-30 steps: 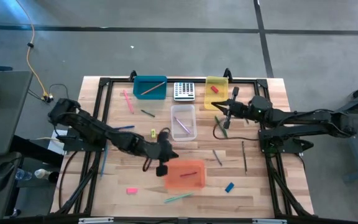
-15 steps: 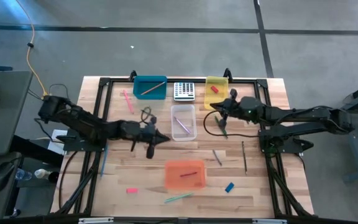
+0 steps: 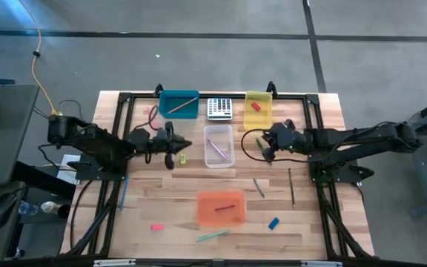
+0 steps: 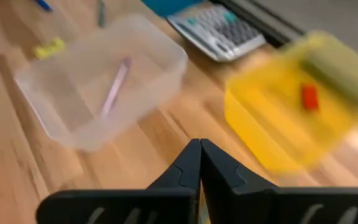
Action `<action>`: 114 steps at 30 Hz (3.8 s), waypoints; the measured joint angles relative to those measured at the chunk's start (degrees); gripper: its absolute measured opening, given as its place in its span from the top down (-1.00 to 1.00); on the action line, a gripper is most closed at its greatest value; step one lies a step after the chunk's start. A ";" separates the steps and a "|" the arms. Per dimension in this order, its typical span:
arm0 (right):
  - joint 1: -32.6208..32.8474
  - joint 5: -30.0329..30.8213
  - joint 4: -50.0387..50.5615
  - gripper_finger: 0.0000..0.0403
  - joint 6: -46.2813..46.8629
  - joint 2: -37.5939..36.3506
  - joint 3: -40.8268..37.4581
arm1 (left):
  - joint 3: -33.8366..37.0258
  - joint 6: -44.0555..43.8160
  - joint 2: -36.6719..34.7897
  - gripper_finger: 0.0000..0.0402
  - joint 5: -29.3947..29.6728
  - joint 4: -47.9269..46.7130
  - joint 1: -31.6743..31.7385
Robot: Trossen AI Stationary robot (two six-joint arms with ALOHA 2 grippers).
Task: Sort crayons/erasers/pens/pencils in bins
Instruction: Put the blue eraser into the yellow bin
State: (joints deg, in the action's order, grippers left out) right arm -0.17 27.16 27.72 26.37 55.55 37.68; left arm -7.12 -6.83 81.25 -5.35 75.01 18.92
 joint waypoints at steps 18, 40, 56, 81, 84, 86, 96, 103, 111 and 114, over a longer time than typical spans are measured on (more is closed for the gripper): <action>19.21 -11.85 34.35 1.00 59.44 6.57 4.63 | 0.77 0.00 0.02 1.00 -3.08 -0.53 3.63; 34.98 -25.68 20.84 0.26 89.28 22.18 4.56 | 0.73 0.00 0.04 1.00 -3.07 -0.18 3.60; 36.72 -33.06 0.38 0.16 71.70 32.75 6.39 | 0.70 0.07 0.04 1.00 -3.06 -0.18 3.60; 43.74 -29.05 26.96 0.16 0.26 58.55 37.65 | 0.68 0.57 0.04 1.00 -3.04 -0.40 3.58; 43.72 -29.16 26.38 0.16 0.31 58.67 37.15 | 0.68 0.57 0.04 1.00 -3.04 -0.38 3.56; 43.70 -29.20 25.99 0.16 0.36 58.58 36.72 | 0.68 0.54 0.04 1.00 -3.03 -0.40 3.56; 43.59 -29.70 26.48 0.61 2.12 58.41 36.77 | 0.68 0.44 0.04 1.00 -3.03 -0.40 3.56; 42.06 -29.24 31.12 0.94 3.80 57.09 36.45 | 0.68 0.44 0.04 1.00 -3.02 -0.40 3.56; 33.18 -23.40 37.43 0.97 4.85 49.99 36.46 | 0.66 0.44 0.04 1.00 -3.01 -0.44 3.56; 27.47 -17.36 37.38 0.96 4.68 44.62 36.32 | 0.66 0.45 0.04 1.00 -3.01 -0.46 3.56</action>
State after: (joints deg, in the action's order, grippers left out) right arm 27.30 9.79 65.10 31.05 100.17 74.00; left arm -6.46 -6.38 81.30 -8.36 74.55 22.48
